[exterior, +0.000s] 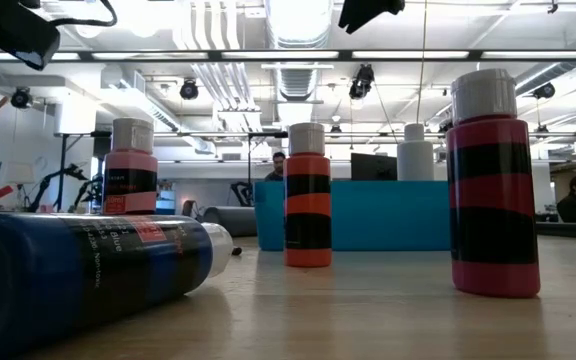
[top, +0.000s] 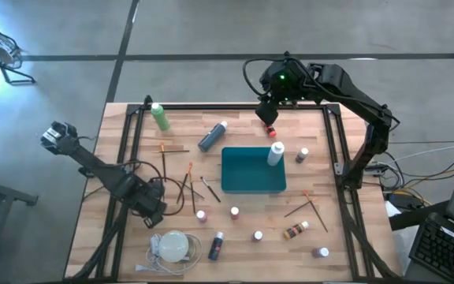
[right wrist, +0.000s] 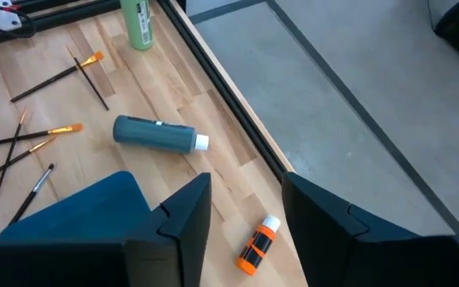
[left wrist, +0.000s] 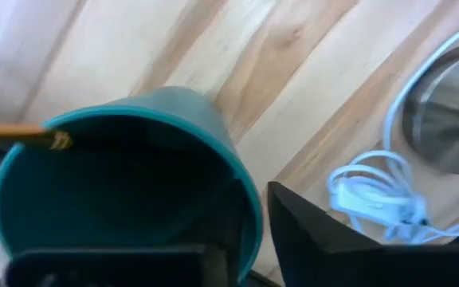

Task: Pick & Place Paint Supplies
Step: Adjust the green cup on the table

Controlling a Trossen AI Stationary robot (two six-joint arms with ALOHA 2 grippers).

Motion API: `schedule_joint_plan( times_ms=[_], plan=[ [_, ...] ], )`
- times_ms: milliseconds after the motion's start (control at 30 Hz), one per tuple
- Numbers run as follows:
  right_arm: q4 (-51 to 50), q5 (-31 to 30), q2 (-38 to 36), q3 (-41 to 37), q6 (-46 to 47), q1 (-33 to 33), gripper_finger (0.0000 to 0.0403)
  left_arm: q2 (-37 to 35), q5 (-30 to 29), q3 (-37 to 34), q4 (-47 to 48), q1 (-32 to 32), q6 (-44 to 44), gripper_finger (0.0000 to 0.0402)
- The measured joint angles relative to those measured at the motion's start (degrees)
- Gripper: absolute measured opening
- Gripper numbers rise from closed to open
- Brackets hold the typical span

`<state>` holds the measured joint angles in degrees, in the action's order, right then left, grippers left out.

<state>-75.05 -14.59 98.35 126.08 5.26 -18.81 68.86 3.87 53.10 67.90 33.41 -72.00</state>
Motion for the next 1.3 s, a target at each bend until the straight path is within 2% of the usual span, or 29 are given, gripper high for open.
schedule_joint_plan(
  times_ms=[167,367,667,867,1133,1300],
  plan=[
    [-0.02,-0.02,0.0,0.0,0.02,0.0,0.0132,-0.33,-0.36,0.13,-1.9,-0.04,-0.09,0.0012],
    [-0.07,-0.02,0.0,0.0,0.04,0.0,0.0116,-0.24,0.83,0.11,-2.66,-0.04,-0.56,0.0021],
    [-1.25,-0.07,0.0,0.0,0.04,0.02,0.01,0.02,2.85,1.79,-3.78,-0.02,-1.93,0.0011],
    [-1.2,-0.44,0.0,0.0,0.04,0.04,0.0091,3.68,2.26,4.18,-4.83,0.01,0.3,0.0009],
    [-1.36,-0.52,0.0,0.0,0.04,0.02,0.0108,10.87,1.72,8.72,1.53,0.0,7.63,0.0007],
    [-1.43,-0.52,-0.02,0.0,-0.2,0.02,0.0126,10.77,1.18,9.18,1.5,0.0,7.91,0.0007]
  ],
)
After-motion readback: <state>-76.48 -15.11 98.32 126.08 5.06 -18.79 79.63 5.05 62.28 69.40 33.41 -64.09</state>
